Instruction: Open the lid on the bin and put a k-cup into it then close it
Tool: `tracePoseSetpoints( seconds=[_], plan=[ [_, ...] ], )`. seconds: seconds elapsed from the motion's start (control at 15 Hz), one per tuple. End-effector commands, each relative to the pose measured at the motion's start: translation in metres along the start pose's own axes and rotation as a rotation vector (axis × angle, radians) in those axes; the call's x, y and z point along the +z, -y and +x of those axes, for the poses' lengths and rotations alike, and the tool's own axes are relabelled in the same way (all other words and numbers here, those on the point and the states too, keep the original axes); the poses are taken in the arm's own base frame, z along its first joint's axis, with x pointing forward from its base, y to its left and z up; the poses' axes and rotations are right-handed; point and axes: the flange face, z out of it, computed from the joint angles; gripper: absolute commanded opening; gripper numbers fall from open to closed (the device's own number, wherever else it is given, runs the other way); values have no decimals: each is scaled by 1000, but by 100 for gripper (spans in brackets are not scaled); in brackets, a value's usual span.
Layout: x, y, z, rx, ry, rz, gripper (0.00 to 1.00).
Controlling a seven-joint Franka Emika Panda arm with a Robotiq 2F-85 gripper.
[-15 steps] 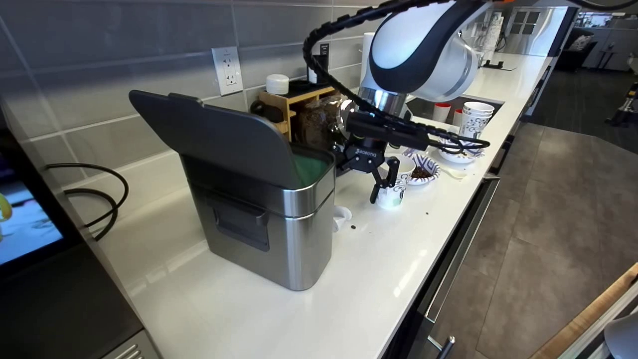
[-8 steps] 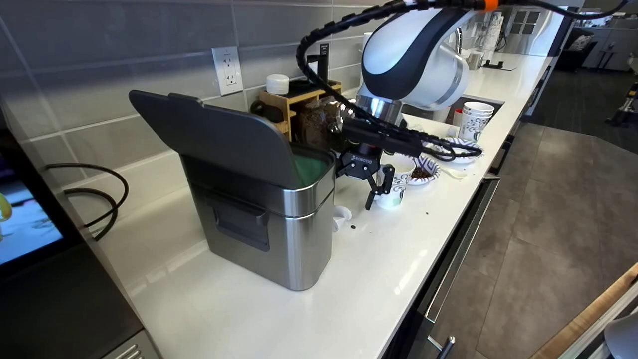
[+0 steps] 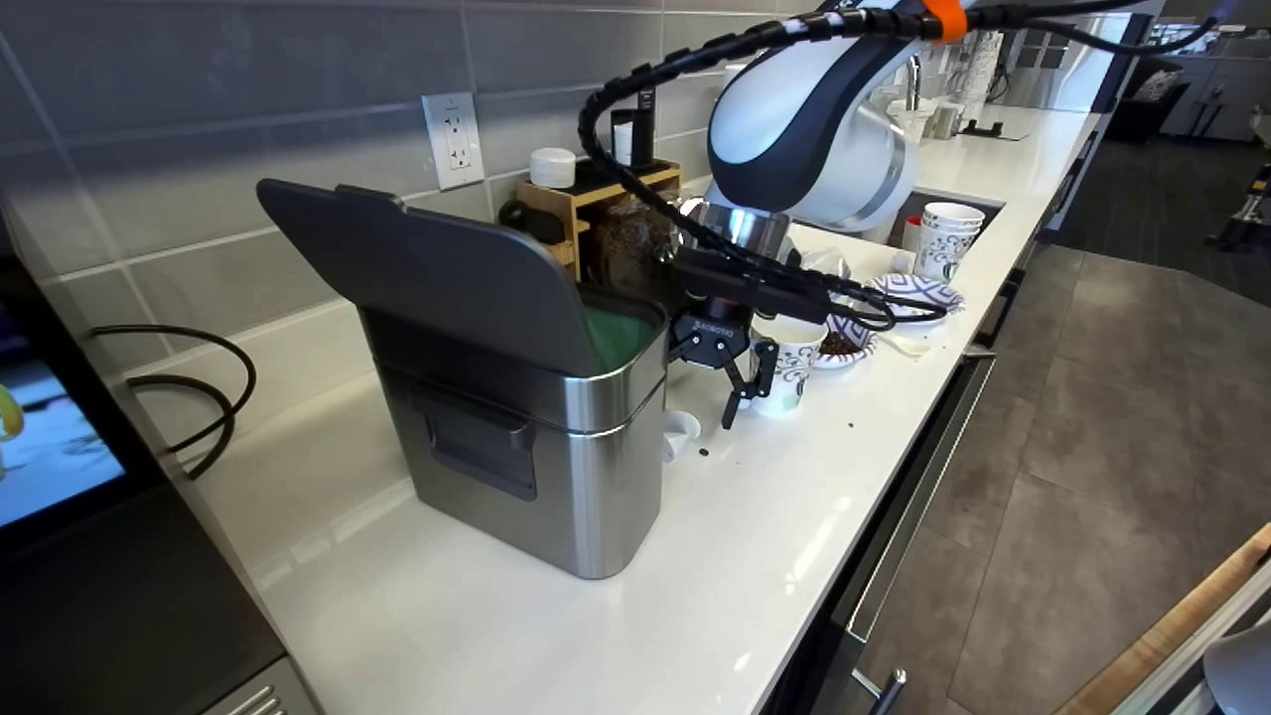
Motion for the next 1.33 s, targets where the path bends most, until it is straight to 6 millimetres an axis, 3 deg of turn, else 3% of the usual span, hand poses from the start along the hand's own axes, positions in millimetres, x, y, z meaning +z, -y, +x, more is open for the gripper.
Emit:
tracePoseSetpoints(
  seconds=[0.0, 0.6, 1.27],
  plan=[
    [7, 6, 3, 1, 31, -12, 100],
    [11, 18, 6, -17, 76, -45, 100],
    [14, 14, 11, -13, 32, -92, 100]
  ],
)
